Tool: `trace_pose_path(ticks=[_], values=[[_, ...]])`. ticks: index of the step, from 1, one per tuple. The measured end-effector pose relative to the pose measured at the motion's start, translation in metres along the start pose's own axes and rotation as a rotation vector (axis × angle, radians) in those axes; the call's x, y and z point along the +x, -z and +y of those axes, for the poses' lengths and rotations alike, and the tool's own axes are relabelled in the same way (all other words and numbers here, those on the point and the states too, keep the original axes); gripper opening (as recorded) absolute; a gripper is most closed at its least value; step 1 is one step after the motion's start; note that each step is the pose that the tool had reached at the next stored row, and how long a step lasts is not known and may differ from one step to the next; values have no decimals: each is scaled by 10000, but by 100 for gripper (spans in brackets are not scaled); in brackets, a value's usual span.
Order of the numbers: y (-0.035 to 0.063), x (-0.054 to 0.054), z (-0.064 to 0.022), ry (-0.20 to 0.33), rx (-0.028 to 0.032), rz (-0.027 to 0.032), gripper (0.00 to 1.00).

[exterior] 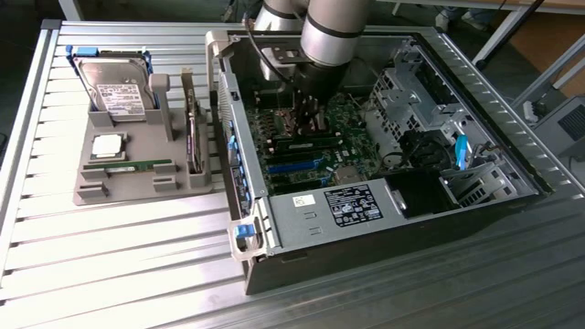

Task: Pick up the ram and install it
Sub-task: 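Press down the ram until it locks into place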

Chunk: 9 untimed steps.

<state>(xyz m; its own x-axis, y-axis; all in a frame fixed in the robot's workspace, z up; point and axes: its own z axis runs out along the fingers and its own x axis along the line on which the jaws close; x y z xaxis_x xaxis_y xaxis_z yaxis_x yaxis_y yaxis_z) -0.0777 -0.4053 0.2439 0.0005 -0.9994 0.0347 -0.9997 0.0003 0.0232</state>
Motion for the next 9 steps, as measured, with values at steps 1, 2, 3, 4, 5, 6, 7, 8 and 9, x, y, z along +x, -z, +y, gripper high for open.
trace_pose_path(ticks=[1, 2, 3, 4, 5, 6, 7, 8, 9], values=[[-38, -1, 30, -1, 0, 0, 9], [-81, -2, 41, 0, -1, 3, 9], [-134, -3, 87, 2, -1, 8, 9], [-145, -4, 99, 1, -1, 3, 9], [-90, -5, 100, -1, 8, -8, 9], [-19, -1, 102, 0, 2, 10, 9], [21, 0, 79, -1, 3, 40, 9], [25, -1, -1, -1, -10, 90, 9], [28, -3, -112, -2, -29, 122, 9]])
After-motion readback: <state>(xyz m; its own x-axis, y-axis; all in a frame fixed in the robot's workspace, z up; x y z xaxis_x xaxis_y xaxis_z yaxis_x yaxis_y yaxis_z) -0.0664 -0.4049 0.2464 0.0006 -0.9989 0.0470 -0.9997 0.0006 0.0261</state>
